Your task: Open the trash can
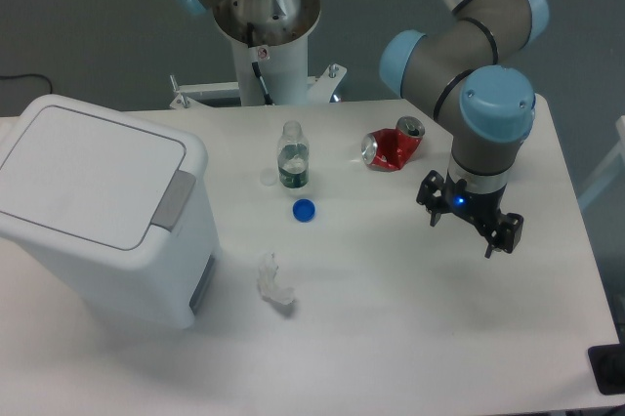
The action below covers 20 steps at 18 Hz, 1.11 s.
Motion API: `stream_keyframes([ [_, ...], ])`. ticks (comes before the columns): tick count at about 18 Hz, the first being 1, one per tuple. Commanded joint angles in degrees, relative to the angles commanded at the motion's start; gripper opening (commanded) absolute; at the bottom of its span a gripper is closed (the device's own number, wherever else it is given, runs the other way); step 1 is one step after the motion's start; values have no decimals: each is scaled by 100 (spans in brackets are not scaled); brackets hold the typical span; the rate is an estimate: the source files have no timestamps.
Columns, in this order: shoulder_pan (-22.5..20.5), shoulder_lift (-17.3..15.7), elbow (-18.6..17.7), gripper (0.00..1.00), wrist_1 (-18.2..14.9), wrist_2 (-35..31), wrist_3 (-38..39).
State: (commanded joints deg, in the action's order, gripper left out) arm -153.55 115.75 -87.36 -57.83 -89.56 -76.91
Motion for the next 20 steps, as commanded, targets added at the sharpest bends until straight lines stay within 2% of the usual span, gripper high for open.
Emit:
stream_keyframes([
  [7,-9,-17,53,100,-26,26,53],
  [13,79,-88,62,100,-44,97,579],
  [20,352,-412,27,100,-62,597,2591],
])
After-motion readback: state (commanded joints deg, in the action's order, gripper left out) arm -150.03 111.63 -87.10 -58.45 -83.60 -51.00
